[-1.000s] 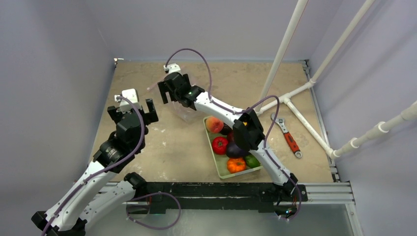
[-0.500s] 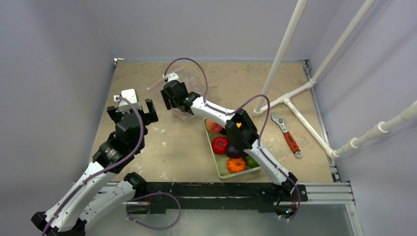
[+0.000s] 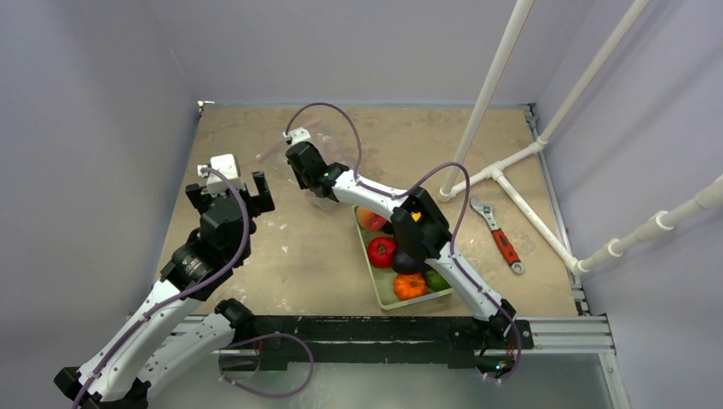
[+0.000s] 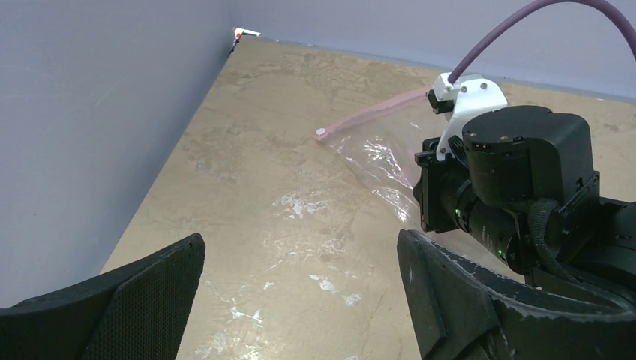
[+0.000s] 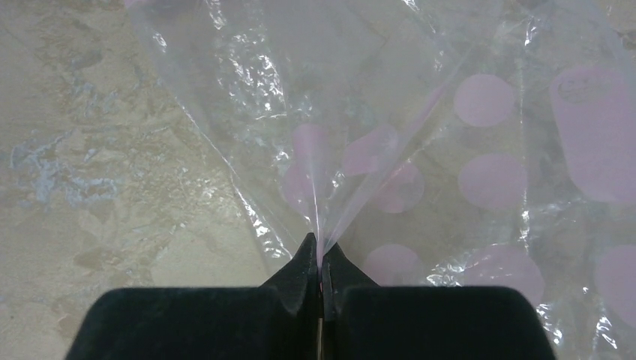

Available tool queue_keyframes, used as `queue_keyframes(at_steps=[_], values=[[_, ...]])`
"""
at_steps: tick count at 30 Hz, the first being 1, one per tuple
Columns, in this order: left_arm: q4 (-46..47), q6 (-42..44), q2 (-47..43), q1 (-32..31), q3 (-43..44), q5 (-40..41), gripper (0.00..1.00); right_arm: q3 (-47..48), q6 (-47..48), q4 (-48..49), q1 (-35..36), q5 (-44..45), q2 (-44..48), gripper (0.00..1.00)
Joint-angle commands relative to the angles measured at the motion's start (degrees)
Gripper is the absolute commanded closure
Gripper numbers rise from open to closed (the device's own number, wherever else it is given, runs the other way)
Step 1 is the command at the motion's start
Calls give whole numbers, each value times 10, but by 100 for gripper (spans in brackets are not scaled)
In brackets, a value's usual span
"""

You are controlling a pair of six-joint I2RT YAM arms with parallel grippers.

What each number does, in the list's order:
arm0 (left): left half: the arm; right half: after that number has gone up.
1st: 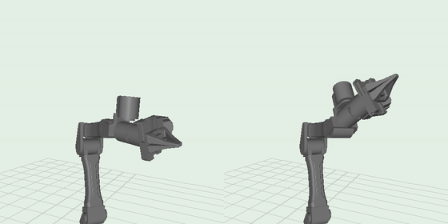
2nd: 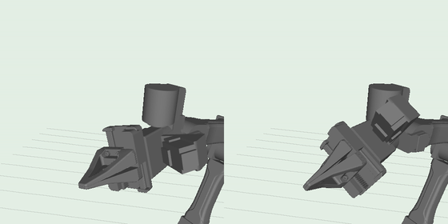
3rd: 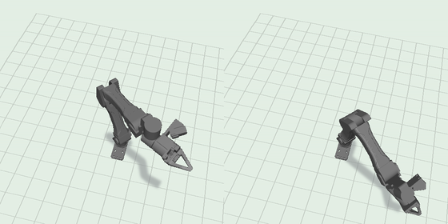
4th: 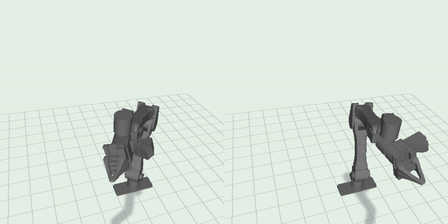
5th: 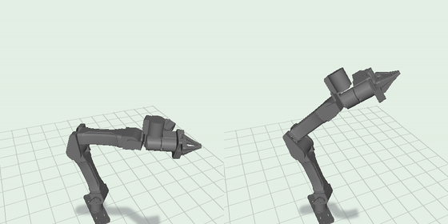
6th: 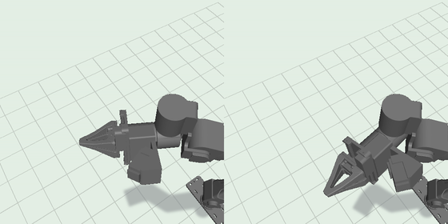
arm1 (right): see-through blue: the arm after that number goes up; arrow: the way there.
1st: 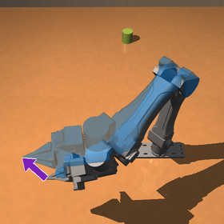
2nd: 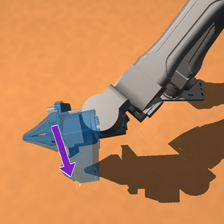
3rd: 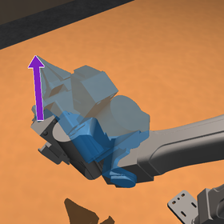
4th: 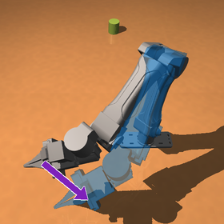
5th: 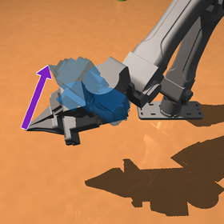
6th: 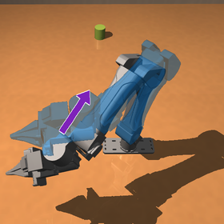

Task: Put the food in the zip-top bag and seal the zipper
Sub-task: Pick up the zipper food storage bag at the center of the board.

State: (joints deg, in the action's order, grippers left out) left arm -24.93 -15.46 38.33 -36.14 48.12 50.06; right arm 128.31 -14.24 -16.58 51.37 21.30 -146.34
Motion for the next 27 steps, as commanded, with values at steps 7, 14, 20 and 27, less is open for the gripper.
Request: queue_keyframes(at_steps=[7, 14, 20, 27], values=[[16, -2, 3, 0, 13, -4, 1, -90, 31, 91, 3, 11, 133, 100], [13, -11, 7, 0, 13, -1, 1, -152, 37, 97, 3, 37, 212, 100], [12, -24, 15, 1, 14, -23, 1, -208, 47, 99, 3, 50, 289, 100], [17, -41, 43, 5, 28, -74, 1, -303, 60, 125, 3, 43, 403, 100]])
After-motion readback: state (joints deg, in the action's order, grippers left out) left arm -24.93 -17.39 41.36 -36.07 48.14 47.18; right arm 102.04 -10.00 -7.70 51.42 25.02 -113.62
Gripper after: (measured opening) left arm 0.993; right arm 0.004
